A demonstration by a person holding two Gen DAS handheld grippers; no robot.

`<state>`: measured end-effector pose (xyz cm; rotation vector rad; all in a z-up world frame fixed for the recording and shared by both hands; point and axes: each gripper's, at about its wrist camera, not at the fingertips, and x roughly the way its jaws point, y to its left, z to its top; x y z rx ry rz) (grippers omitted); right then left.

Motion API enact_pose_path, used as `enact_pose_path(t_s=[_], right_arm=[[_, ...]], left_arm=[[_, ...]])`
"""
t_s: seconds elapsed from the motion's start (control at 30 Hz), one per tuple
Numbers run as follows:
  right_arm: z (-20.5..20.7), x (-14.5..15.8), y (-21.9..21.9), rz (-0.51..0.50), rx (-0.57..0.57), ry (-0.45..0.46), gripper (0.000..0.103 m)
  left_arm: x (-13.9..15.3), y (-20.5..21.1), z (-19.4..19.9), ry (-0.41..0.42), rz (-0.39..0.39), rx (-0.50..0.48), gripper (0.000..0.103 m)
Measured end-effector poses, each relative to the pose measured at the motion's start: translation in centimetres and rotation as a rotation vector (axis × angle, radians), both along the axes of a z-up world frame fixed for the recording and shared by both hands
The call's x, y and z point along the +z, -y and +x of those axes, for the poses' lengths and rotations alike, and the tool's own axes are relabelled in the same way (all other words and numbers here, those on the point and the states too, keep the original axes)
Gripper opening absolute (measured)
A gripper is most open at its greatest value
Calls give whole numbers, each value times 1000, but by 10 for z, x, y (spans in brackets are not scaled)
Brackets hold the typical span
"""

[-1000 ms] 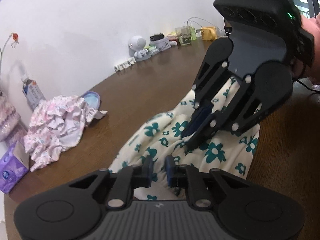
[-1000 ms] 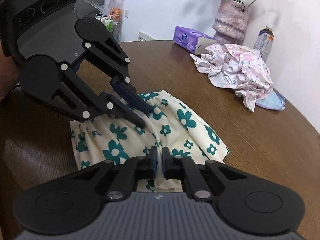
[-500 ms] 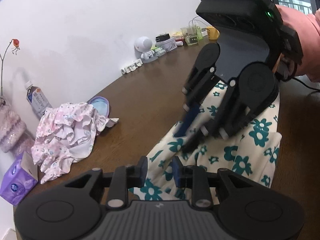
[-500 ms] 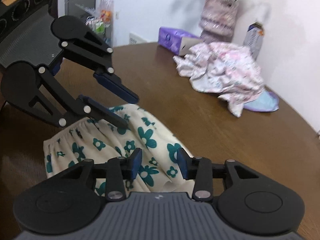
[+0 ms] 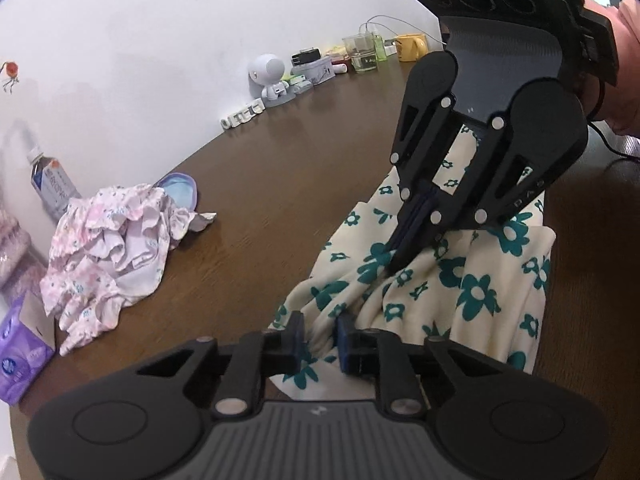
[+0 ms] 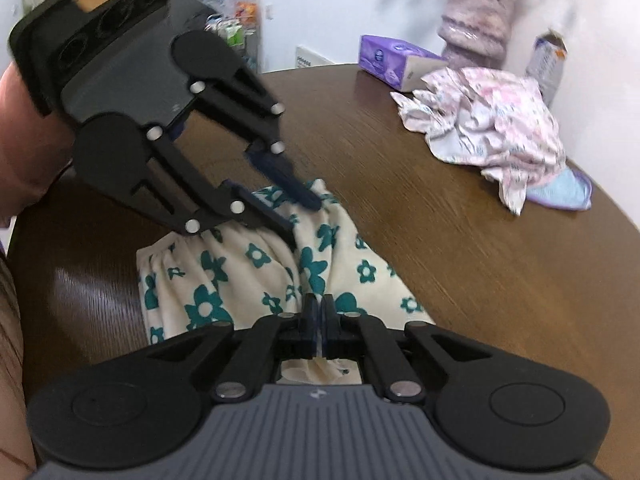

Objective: Fold clothes

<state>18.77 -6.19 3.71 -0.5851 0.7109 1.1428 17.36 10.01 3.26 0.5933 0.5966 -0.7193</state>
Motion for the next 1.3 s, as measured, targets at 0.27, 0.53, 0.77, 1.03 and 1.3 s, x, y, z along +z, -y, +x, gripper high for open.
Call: enact_pose_path(t_s=[0.27, 0.53, 0.77, 1.03, 1.3], right_arm=[[12, 11, 8, 52, -51, 58, 43], [40, -6, -6, 23, -30, -26, 48], [17, 4, 3, 13, 29, -35, 4], [13, -7, 2, -13, 25, -9, 4], [7, -15, 12, 77, -66, 30, 8]], left_arm=[[1, 2, -4, 20, 5, 7, 14], [3, -1, -5, 22, -16, 20, 14], [8, -4, -8, 24, -43, 31, 20], [23, -1, -2, 45, -46, 39, 21], [2, 3, 6, -26, -40, 54, 3]])
